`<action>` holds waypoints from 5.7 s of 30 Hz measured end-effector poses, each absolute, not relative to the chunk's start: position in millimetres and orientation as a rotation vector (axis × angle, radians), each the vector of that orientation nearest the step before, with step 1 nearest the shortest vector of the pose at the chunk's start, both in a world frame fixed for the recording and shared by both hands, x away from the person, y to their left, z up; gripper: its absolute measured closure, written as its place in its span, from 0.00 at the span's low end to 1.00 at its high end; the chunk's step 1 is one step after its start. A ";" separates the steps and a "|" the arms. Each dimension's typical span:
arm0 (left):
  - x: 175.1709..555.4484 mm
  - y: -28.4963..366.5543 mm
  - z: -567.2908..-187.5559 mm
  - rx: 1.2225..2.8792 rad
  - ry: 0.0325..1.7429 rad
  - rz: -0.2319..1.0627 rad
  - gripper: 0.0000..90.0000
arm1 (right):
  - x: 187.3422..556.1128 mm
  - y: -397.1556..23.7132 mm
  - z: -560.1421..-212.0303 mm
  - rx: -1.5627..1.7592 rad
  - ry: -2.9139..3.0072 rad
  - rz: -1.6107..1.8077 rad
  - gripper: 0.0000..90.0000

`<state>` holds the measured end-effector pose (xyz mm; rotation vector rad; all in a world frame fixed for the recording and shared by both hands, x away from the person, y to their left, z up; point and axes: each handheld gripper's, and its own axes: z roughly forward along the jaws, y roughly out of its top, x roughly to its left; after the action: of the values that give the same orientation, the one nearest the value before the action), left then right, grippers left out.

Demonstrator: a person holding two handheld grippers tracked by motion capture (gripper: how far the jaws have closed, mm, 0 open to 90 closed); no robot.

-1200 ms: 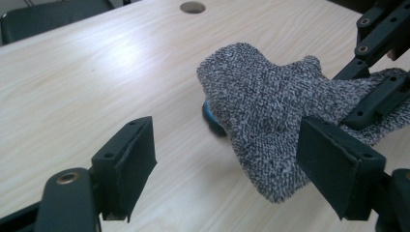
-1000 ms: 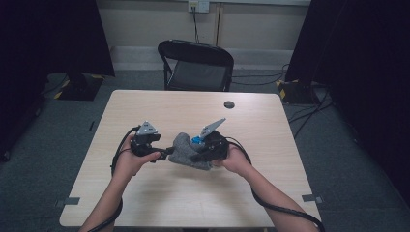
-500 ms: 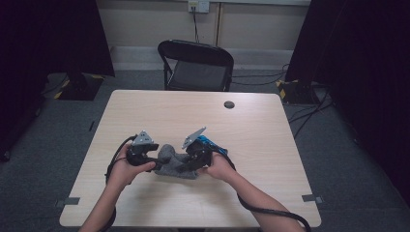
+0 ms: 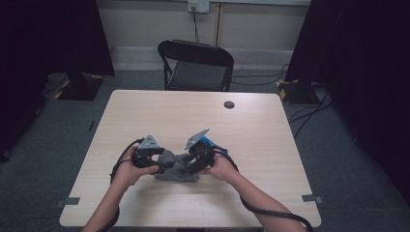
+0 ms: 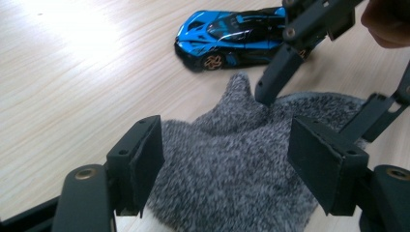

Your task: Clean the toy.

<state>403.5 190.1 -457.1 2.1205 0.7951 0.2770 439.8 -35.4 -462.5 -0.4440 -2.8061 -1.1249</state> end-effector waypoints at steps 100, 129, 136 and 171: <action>402.5 183.1 -491.8 2.206 0.739 0.190 0.47 | 487.6 -86.8 -489.1 -1.018 -3.014 -1.001 0.28; 405.6 175.2 -488.7 2.264 0.640 0.178 0.43 | 487.2 -101.7 -475.5 -1.023 -2.966 -1.000 0.32; 404.1 174.3 -491.7 2.257 0.657 0.143 0.48 | 484.5 -101.9 -478.2 -1.002 -2.990 -0.945 0.32; 462.2 155.9 -459.8 1.940 1.201 0.237 0.88 | 451.7 -85.5 -447.8 -0.730 -2.999 -1.038 0.32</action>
<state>462.2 155.9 -459.8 1.9397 1.2013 0.2370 451.7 -85.5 -447.8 -0.7303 -2.9990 -1.0381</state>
